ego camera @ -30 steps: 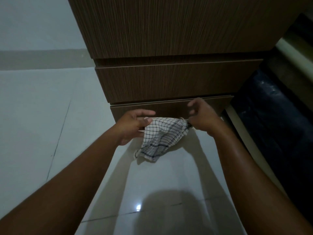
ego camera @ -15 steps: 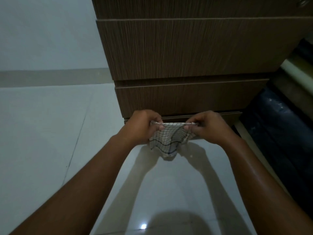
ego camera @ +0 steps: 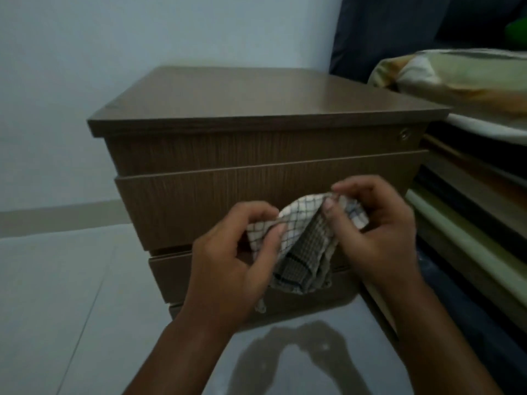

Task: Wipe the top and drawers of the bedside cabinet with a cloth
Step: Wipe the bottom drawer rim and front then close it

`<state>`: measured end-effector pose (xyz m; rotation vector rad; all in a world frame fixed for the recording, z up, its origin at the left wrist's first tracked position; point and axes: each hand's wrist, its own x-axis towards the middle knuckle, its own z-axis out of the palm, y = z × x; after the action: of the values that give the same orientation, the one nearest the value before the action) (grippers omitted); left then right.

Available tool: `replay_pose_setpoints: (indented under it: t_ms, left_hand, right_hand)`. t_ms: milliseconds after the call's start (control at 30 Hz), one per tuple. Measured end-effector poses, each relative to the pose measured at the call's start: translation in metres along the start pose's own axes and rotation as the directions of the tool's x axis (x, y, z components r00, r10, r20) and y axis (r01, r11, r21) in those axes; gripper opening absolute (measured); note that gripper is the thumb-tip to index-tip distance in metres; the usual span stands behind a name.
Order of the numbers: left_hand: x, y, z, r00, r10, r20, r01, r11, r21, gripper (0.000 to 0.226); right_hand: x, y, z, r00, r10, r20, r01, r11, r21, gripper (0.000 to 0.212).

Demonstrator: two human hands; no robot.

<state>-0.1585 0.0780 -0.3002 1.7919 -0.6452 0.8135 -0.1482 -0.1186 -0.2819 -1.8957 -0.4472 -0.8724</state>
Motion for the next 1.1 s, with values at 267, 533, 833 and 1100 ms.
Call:
replay_pose_setpoints:
  t_ms: [267,533,833,1100]
  left_hand:
    - [0.154,0.098,0.029,0.992,0.025,0.127,-0.023,1.0,-0.016,0.009]
    - [0.306,0.068,0.099,0.856,-0.353,0.378,0.283,0.931,0.23,0.004]
    - [0.339,0.04,0.134,0.71,-0.466,0.528,0.047,0.78,0.624,0.05]
    - [0.296,0.045,0.126,0.299,-0.59,0.75,-0.099,0.763,0.639,0.068]
  right_hand:
    - [0.13,-0.047,-0.078,0.988,0.068,-0.142,-0.092,0.982,-0.167,0.006]
    - [0.27,-0.005,-0.124,0.899,0.438,-0.027,-0.407,0.808,-0.426,0.009]
    - [0.304,0.044,-0.094,0.833,0.52,0.187,-0.282,0.691,-0.665,0.042]
    - [0.238,0.033,-0.089,0.515,0.714,0.474,0.0,0.553,-0.833,0.064]
